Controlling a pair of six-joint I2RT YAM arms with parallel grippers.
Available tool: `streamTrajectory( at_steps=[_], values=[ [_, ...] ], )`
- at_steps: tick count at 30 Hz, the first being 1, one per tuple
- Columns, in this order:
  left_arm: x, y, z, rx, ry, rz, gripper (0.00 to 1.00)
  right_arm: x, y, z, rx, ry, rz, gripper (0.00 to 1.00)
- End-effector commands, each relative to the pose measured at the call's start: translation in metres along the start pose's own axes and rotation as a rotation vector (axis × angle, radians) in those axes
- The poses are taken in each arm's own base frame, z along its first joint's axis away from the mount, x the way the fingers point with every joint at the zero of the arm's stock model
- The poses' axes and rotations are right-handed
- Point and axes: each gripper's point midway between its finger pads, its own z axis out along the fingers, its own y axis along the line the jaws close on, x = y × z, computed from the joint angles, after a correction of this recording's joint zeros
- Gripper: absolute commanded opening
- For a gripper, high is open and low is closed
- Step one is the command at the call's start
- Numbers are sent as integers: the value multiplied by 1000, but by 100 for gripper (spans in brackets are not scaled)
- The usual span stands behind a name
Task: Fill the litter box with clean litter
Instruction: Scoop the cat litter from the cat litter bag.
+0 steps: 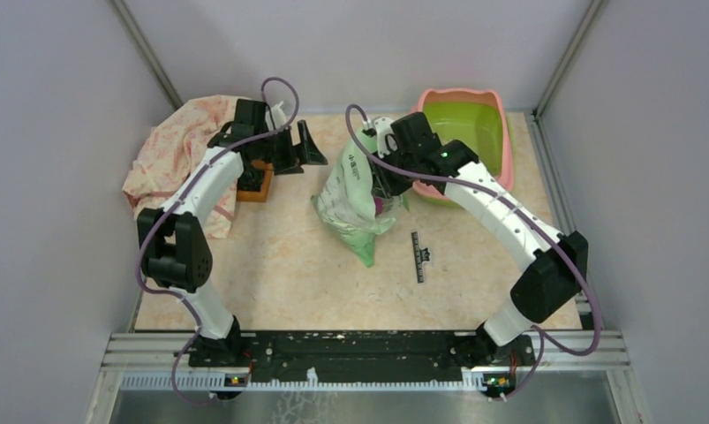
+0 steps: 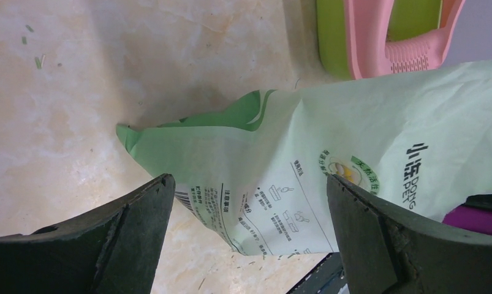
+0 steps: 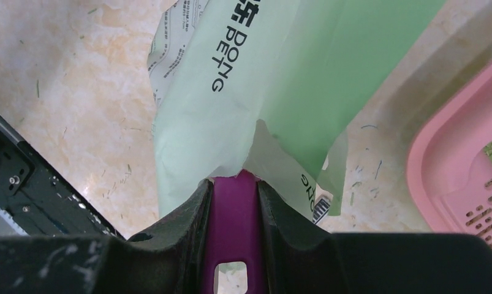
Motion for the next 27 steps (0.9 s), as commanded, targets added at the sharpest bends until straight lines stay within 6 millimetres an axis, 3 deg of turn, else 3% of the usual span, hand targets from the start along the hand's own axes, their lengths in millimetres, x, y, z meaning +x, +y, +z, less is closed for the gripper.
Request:
streamTrajectory(
  at_steps=[1,7,11,15,27],
  values=[
    [6,12,8,-26,3,3,99,5,19,18,-73,46,-12,0],
    [17,28,14,-78,22,-11,99,42,31,51,-52,7,19,0],
    [22,37,16,-104,33,-16,99,52,43,63,-40,-135,20,0],
    [27,39,18,-108,49,-27,99,66,50,70,-36,-216,18,0],
    [24,34,12,-106,34,-23,99,92,35,72,37,-454,-1,0]
  ],
)
